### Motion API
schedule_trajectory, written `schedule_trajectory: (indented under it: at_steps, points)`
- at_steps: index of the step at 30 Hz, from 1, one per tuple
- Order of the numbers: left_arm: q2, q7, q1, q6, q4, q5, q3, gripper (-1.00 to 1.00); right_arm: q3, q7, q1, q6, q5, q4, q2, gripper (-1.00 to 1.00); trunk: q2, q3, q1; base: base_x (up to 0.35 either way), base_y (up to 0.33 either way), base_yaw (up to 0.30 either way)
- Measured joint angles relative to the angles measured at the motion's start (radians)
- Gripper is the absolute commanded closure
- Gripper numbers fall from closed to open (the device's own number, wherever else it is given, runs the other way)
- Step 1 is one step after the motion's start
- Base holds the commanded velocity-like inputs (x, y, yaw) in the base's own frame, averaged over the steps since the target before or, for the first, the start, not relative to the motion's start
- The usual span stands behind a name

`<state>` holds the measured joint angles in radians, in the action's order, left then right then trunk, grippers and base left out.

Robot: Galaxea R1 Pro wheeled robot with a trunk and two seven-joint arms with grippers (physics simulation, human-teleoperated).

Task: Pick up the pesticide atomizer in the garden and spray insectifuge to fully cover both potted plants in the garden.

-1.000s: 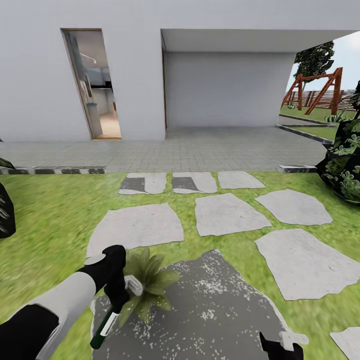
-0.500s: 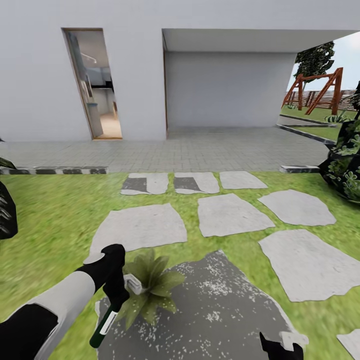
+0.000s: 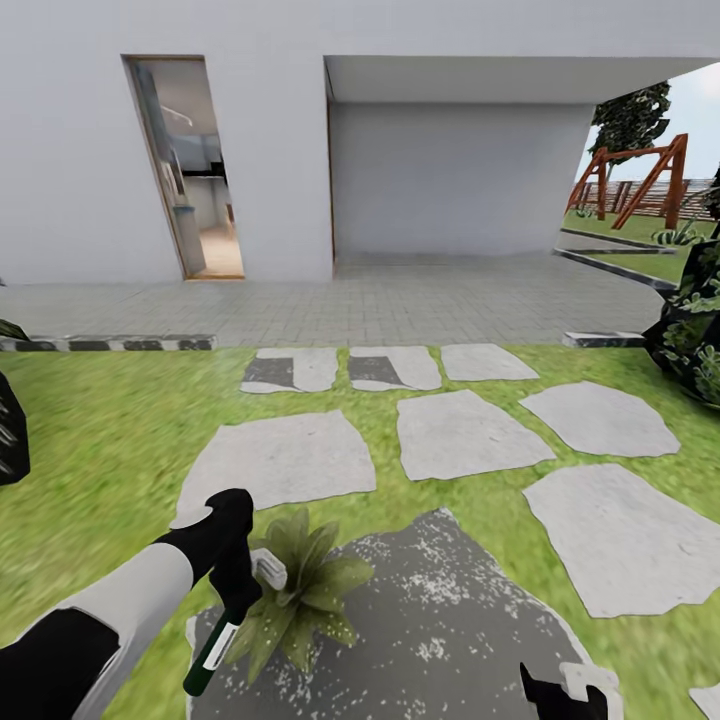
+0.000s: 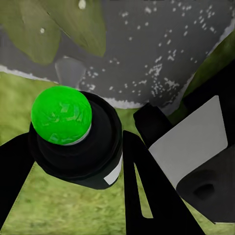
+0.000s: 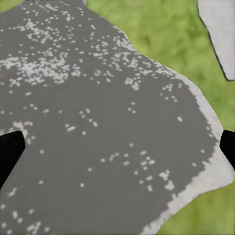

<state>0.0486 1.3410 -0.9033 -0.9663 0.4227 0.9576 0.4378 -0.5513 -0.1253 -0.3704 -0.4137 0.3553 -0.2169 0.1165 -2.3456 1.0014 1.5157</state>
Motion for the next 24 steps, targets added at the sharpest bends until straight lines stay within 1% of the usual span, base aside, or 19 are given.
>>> schedule_trajectory:
  at_steps: [2, 4, 15, 19, 24]
  points:
    - [-0.001, 0.0, 0.0, 0.0, 0.0, 0.001, 0.0, 1.0, 0.0, 0.0, 0.0, 0.0, 0.0, 0.0, 0.0, -1.0, 0.0, 0.0, 0.0, 0.018, 0.0, -0.007]
    - [-0.001, 0.0, 0.001, 0.0, -0.002, 0.001, -0.001, 1.0, 0.0, 0.0, 0.0, 0.0, 0.0, 0.0, 0.0, -1.0, 0.0, 0.0, 0.0, 0.004, 0.0, -0.159]
    - [-0.002, -0.001, 0.004, 0.0, -0.01, -0.001, -0.001, 1.0, 0.0, 0.0, 0.0, 0.0, 0.0, 0.001, -0.001, -1.0, 0.0, 0.0, 0.0, 0.0, 0.0, -0.273]
    - [-0.002, -0.001, 0.005, 0.0, -0.009, -0.002, 0.001, 1.0, 0.0, 0.0, 0.0, 0.0, 0.0, 0.001, -0.001, -1.0, 0.0, 0.0, 0.0, -0.008, 0.0, -0.056]
    - [-0.002, -0.001, 0.005, 0.001, -0.009, 0.0, 0.002, 1.0, 0.0, 0.0, 0.0, 0.0, 0.0, 0.001, -0.001, -1.0, 0.0, 0.0, 0.001, -0.249, 0.0, -0.003]
